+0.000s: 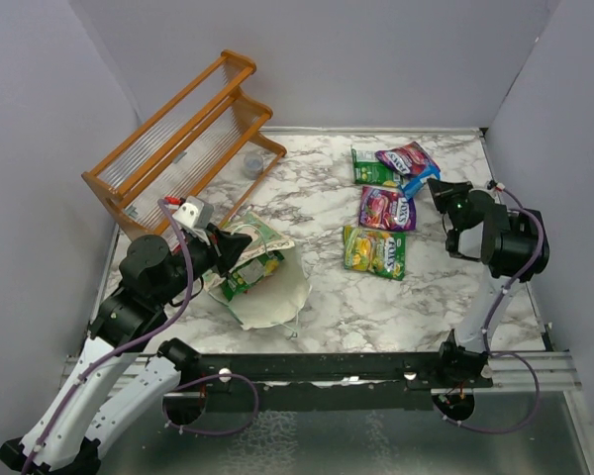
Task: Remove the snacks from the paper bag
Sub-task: Place the snack at the center of the board, then take out the snack from the paper bag.
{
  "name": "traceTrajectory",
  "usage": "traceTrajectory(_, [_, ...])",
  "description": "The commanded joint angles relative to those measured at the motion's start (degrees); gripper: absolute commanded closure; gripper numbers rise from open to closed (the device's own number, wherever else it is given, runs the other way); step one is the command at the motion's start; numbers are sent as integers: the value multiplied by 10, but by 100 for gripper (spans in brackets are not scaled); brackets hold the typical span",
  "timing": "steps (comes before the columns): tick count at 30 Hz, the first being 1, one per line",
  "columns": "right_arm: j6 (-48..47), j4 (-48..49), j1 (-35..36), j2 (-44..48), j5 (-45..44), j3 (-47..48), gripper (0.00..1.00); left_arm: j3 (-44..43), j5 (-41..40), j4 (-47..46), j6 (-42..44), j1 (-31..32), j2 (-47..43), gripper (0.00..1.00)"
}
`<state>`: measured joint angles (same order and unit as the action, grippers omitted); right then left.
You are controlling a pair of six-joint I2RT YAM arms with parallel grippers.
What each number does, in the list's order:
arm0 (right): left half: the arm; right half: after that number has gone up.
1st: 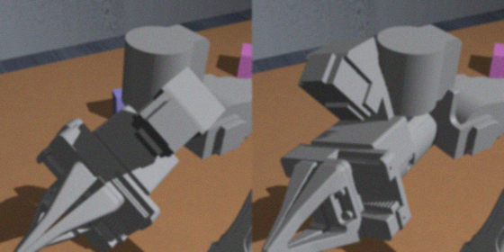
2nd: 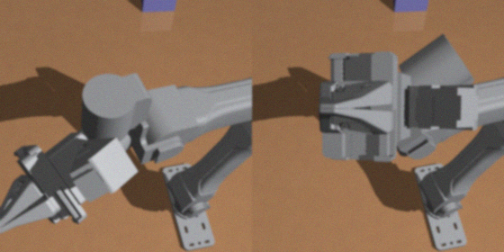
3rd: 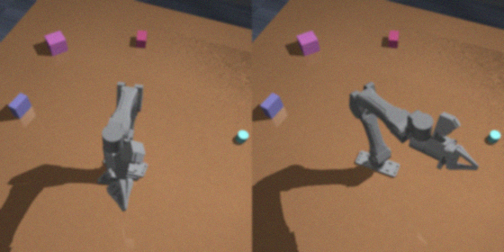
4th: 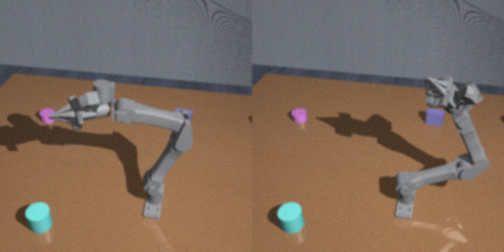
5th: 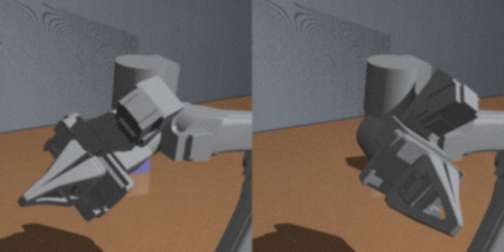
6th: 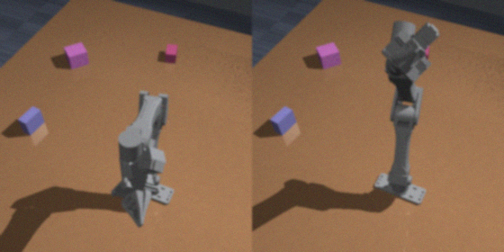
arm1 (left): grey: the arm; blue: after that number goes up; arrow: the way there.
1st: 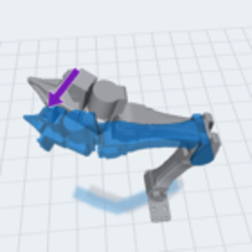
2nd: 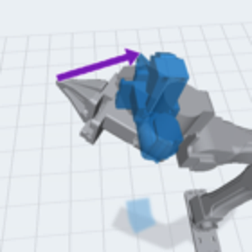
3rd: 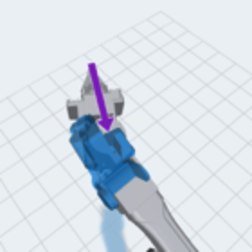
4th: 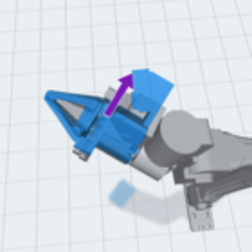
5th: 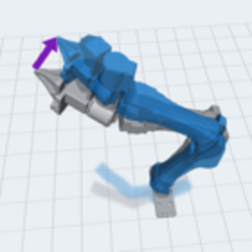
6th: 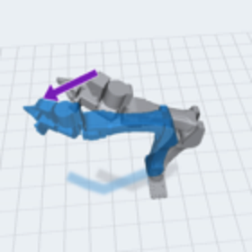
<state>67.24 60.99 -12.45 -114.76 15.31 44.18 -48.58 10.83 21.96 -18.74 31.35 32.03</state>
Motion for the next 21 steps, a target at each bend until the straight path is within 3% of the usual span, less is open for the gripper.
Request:
traceTrajectory(1, [9, 91, -1, -35, -15, 10, 93, -7, -10, 5, 2, 0, -5, 100])
traceTrajectory(5, [-40, 31, -1, -13, -35, -6, 68, -9, -10, 3, -1, 1, -2, 100])
traceTrajectory(10, [-85, -31, -1, 84, -85, -83, 42, -3, -3, -8, -13, 0, 0, 100])
traceTrajectory(15, [-153, -71, -2, 219, -58, -167, 34, -2, -3, -7, -15, 1, -1, 100])
traceTrajectory(21, [-264, -175, -2, 446, 17, -254, 34, 0, -14, 2, -14, 1, -6, 100])
